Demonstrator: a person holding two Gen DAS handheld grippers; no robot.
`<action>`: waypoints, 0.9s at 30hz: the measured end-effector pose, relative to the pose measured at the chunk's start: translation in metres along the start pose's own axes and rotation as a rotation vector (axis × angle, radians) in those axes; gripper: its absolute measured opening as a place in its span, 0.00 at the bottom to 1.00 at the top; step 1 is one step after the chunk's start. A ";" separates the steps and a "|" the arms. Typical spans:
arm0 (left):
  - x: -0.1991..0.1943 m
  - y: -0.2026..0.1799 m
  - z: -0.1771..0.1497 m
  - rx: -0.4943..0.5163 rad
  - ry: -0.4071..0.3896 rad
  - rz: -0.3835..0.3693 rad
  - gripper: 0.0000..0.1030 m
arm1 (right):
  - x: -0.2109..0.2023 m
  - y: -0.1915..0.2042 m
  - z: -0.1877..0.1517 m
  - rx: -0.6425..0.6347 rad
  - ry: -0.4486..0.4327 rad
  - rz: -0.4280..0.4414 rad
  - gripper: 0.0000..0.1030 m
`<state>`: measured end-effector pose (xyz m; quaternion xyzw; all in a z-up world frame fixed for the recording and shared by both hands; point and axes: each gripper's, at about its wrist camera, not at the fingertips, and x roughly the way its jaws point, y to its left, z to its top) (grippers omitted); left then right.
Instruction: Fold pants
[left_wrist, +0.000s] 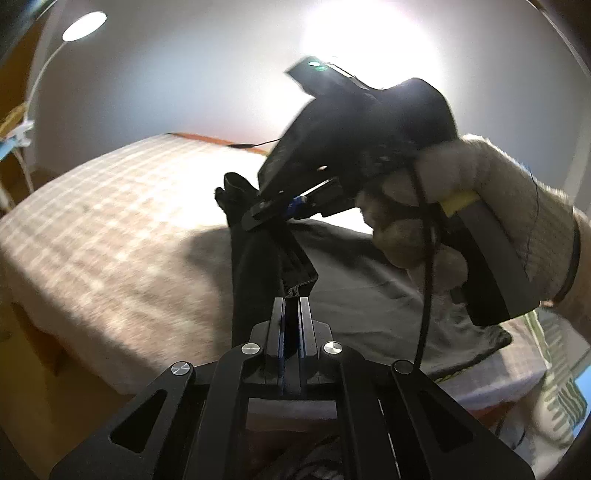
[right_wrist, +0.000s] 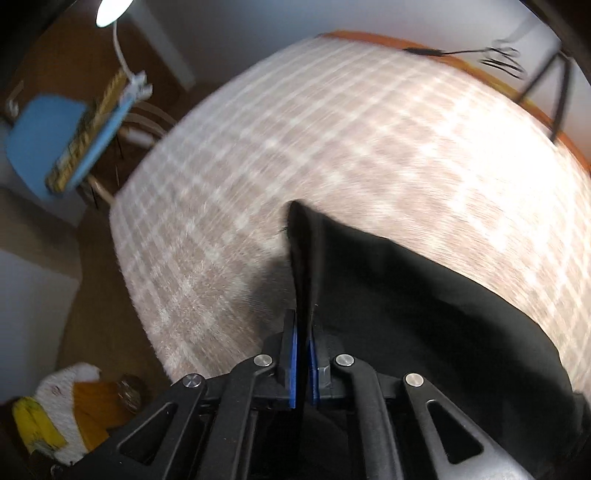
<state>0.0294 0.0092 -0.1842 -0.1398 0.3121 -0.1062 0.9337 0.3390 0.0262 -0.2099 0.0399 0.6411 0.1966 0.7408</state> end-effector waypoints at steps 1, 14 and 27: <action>0.001 -0.007 0.002 0.007 0.002 -0.017 0.04 | -0.007 -0.007 -0.002 0.019 -0.017 0.012 0.02; 0.029 -0.102 0.015 0.131 0.082 -0.233 0.04 | -0.107 -0.114 -0.070 0.181 -0.212 0.014 0.02; 0.053 -0.202 0.006 0.334 0.220 -0.425 0.04 | -0.164 -0.220 -0.156 0.350 -0.258 -0.044 0.02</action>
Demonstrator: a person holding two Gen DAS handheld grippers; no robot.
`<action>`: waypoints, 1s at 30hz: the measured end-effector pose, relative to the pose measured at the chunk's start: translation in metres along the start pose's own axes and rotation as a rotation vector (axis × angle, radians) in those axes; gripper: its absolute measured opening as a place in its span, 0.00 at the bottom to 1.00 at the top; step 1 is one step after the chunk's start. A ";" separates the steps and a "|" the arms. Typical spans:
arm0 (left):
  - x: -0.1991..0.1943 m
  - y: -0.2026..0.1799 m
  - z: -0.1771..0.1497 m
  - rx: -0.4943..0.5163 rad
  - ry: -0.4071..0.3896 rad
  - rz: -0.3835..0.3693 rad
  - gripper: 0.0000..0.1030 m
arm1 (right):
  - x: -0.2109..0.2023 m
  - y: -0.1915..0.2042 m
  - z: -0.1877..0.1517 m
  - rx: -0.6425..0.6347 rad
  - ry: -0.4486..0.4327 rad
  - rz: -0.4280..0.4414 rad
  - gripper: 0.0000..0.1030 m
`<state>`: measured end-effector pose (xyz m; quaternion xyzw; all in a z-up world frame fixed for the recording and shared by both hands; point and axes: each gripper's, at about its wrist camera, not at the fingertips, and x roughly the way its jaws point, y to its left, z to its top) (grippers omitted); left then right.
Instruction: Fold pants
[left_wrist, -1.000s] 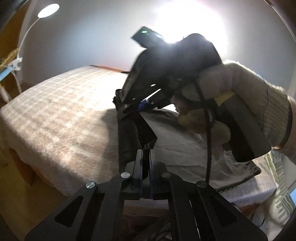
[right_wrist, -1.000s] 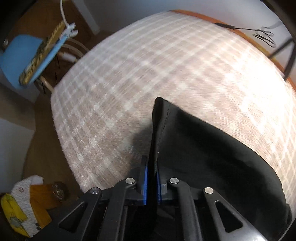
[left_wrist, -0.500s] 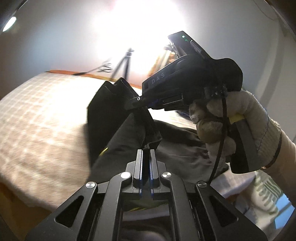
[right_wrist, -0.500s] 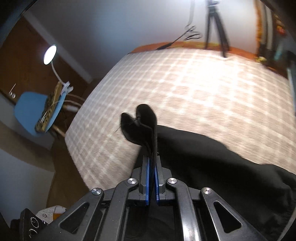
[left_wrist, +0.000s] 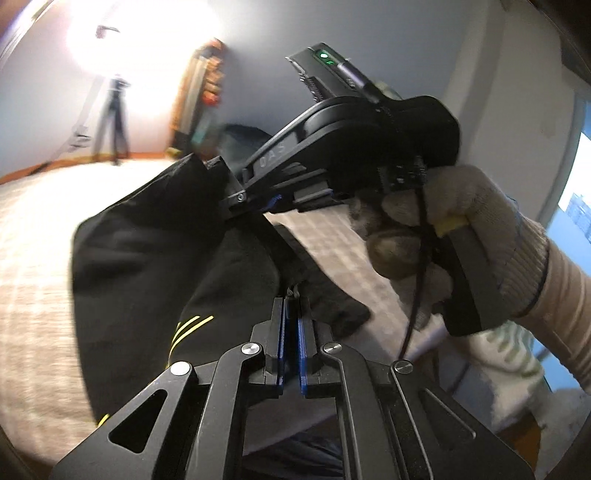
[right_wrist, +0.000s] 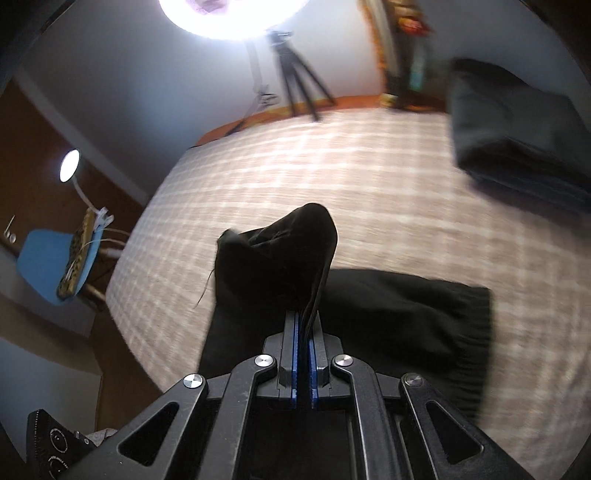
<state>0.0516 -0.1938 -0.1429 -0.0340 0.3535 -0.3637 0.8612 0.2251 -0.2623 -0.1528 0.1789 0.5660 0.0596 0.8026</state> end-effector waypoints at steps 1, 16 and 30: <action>0.004 -0.005 0.000 0.009 0.011 -0.003 0.05 | -0.001 -0.014 -0.003 0.021 0.006 -0.005 0.02; -0.041 0.112 -0.010 -0.126 0.043 0.232 0.22 | -0.001 -0.085 -0.024 0.066 0.028 -0.060 0.02; 0.028 0.174 0.046 -0.149 0.087 0.299 0.22 | 0.001 -0.071 -0.029 -0.032 0.017 -0.186 0.13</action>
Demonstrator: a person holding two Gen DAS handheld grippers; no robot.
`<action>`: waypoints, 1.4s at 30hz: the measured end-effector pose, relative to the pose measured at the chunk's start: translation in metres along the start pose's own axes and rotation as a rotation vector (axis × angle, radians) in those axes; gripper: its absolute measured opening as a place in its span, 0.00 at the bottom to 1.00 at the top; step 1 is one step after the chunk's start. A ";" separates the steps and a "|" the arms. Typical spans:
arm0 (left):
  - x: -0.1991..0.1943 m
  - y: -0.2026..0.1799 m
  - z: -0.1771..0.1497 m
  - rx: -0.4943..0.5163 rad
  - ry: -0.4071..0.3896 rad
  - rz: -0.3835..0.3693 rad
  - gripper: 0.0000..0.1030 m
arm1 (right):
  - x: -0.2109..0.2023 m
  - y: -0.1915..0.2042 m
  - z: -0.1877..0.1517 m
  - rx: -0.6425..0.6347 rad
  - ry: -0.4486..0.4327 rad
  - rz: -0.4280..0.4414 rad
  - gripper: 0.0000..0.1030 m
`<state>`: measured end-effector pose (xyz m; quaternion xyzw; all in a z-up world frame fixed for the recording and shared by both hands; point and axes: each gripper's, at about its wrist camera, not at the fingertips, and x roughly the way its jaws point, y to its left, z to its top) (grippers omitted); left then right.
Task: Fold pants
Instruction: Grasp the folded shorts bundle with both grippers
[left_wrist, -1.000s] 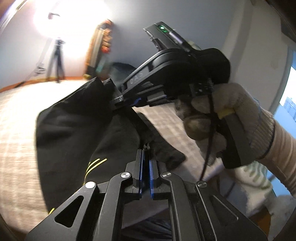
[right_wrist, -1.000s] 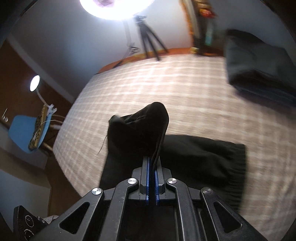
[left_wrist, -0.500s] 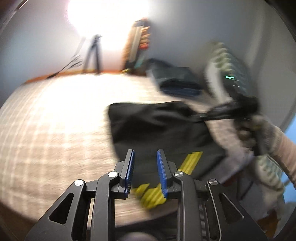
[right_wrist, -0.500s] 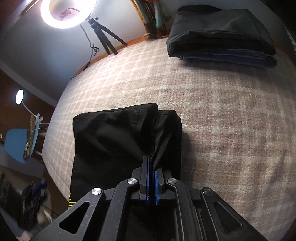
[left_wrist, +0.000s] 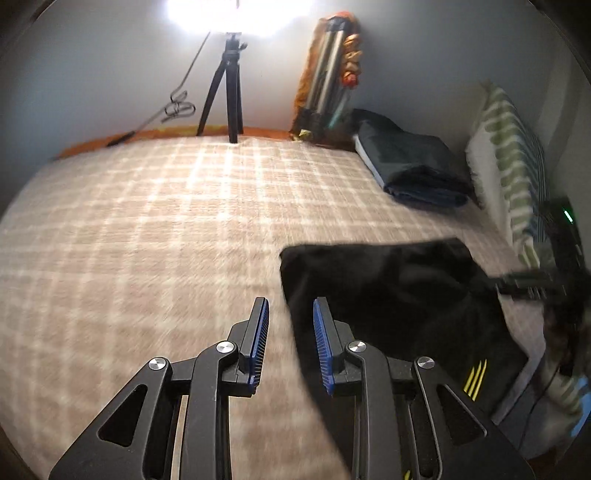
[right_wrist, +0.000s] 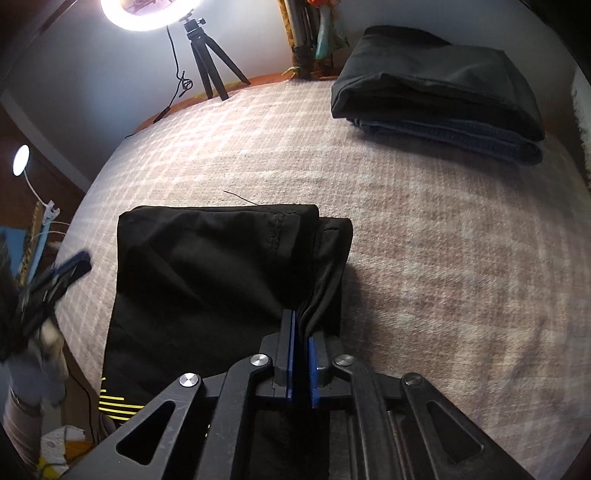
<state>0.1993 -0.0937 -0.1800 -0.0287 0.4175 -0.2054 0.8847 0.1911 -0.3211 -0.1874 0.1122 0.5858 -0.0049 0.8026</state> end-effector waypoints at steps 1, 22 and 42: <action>0.010 0.002 0.006 -0.014 0.009 -0.001 0.22 | -0.003 0.002 0.000 -0.009 -0.012 0.008 0.31; 0.025 0.031 0.017 -0.134 0.044 -0.043 0.59 | 0.026 -0.026 0.004 0.035 0.002 0.184 0.75; 0.044 -0.008 -0.008 -0.074 0.098 -0.071 0.14 | 0.022 -0.022 -0.004 -0.013 -0.092 0.262 0.24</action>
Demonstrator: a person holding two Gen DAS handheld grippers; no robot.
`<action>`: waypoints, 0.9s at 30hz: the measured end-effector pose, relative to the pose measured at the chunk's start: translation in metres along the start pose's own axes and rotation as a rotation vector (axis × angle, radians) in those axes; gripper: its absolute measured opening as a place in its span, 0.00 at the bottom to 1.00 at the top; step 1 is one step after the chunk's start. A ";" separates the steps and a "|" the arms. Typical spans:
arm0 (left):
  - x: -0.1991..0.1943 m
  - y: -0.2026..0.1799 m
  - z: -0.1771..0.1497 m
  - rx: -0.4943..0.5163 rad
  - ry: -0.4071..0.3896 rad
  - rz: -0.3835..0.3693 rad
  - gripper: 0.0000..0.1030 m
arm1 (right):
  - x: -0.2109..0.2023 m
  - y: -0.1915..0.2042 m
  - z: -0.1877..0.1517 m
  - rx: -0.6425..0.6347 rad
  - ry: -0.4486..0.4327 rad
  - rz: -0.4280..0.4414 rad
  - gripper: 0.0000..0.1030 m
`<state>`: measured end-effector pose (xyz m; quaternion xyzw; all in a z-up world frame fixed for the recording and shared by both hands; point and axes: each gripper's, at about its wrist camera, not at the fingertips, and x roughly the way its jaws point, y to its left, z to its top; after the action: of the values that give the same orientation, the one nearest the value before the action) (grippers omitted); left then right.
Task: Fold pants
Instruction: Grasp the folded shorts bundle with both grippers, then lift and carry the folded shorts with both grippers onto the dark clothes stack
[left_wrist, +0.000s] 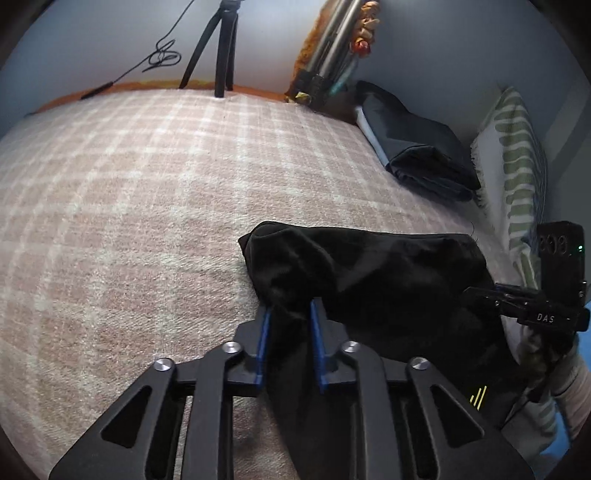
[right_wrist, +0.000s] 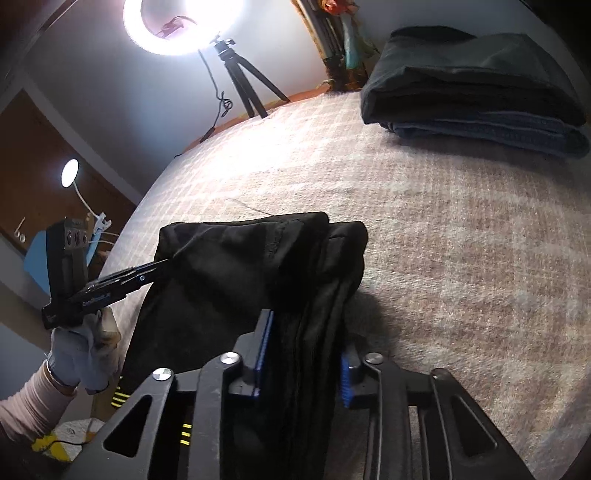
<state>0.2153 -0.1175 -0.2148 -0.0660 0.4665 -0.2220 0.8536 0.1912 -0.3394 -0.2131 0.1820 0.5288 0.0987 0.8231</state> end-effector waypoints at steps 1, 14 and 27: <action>-0.001 -0.001 0.000 0.002 -0.004 -0.001 0.12 | 0.000 0.003 0.000 -0.011 -0.001 -0.008 0.21; -0.042 -0.029 0.030 0.098 -0.148 -0.004 0.08 | -0.047 0.032 0.014 -0.063 -0.129 -0.061 0.13; -0.046 -0.106 0.156 0.286 -0.335 -0.069 0.08 | -0.131 0.000 0.099 -0.058 -0.383 -0.189 0.13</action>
<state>0.2893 -0.2071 -0.0586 0.0040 0.2794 -0.3009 0.9118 0.2258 -0.4056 -0.0668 0.1232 0.3743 -0.0003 0.9191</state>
